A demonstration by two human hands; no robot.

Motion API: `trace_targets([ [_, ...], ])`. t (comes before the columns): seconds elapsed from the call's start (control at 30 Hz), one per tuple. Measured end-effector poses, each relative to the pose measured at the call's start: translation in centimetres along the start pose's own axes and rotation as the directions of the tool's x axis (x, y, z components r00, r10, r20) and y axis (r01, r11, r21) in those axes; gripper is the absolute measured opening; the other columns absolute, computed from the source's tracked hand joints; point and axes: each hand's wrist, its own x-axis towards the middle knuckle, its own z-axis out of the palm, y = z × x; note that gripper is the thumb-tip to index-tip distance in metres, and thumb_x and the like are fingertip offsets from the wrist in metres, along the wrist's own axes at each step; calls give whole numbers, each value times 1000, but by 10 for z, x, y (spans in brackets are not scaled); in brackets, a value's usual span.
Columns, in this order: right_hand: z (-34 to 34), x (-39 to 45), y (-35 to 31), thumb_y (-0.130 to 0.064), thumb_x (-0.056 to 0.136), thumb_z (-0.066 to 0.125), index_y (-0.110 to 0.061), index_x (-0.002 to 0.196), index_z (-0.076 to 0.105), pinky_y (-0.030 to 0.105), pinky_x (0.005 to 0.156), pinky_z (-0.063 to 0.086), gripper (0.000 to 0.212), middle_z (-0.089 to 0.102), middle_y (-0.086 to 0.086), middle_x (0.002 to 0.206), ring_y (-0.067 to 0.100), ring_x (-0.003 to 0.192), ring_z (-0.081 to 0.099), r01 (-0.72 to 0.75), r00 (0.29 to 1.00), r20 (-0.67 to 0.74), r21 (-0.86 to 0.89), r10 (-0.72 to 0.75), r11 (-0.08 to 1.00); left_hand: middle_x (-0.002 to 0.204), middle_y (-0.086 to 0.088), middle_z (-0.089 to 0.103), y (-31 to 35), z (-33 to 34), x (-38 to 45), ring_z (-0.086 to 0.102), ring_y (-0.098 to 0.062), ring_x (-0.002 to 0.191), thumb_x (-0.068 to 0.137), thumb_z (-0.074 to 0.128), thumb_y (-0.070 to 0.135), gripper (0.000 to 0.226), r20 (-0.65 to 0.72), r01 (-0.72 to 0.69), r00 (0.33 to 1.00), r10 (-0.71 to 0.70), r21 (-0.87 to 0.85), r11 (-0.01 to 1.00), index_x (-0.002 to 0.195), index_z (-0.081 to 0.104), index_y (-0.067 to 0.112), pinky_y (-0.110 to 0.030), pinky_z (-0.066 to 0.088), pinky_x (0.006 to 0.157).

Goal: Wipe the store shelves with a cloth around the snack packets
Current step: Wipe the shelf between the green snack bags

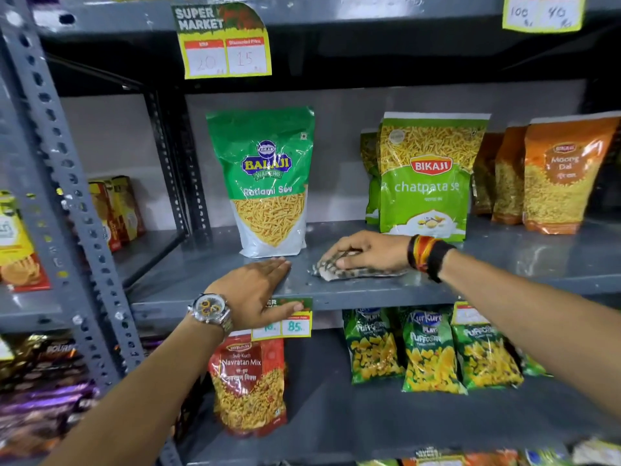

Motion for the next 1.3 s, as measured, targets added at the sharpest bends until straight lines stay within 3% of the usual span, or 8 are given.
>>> trace_targets([
  [0.2,-3,27,19,-23,97,56,-20,125,63,31,107,40,30,61,5,132,21,125,54,-172,951,-256,37,175,984,163,-10,35,1,-2,-2,39,-25,146,81,7,90,113,1,13,1000,-13,-13,1000,159,27,11,-37,33,118],
  [0.3,16,20,10,-25,97,54,-22,124,63,36,106,43,29,59,-2,118,19,117,57,-120,959,-264,-43,105,992,164,-9,32,2,-1,-2,37,-24,147,83,12,88,108,10,21,1000,-21,-7,1000,159,24,12,-36,31,118],
  [0.5,9,-66,-10,-29,97,55,-27,126,61,9,93,41,30,62,-15,117,-10,105,57,21,996,-87,-12,-22,1000,162,-10,35,1,0,-2,39,-25,146,85,18,84,103,-8,13,1000,-13,-8,1000,158,28,11,-38,32,118],
  [0.73,2,-43,20,-23,97,55,-25,119,65,42,108,42,25,63,2,127,19,117,57,-176,935,-318,-32,157,984,164,-9,33,2,-1,-3,40,-26,146,84,15,86,105,20,31,999,-32,15,999,159,25,13,-39,34,118],
  [0.83,17,-55,6,-29,97,54,-35,117,64,40,103,44,24,59,2,121,19,114,58,-122,962,-256,-80,98,989,163,-8,34,3,-1,-4,40,-26,145,81,11,90,109,35,44,998,-44,2,999,159,25,15,-40,35,117],
  [0.93,1,-96,-7,-28,97,54,-30,123,62,21,98,43,26,61,-8,125,7,114,58,-86,993,-84,-30,83,996,162,-8,36,1,-3,-3,41,-26,145,79,7,92,113,42,43,998,-43,-2,999,159,28,14,-41,35,117],
  [1.1,-54,-130,40,-13,98,53,-12,125,63,13,85,39,29,61,5,132,14,116,55,-157,868,-455,123,196,980,155,-10,48,26,-8,14,51,-30,136,87,19,86,100,-36,-2,999,1,-34,999,154,38,15,-43,41,113],
  [1.3,-49,-108,91,-12,96,55,-12,119,67,21,97,37,26,59,4,131,20,125,52,-297,829,-492,13,265,955,159,-10,42,95,-8,72,44,-26,143,85,16,89,106,-68,-21,998,14,-94,995,154,37,13,-42,37,117],
])
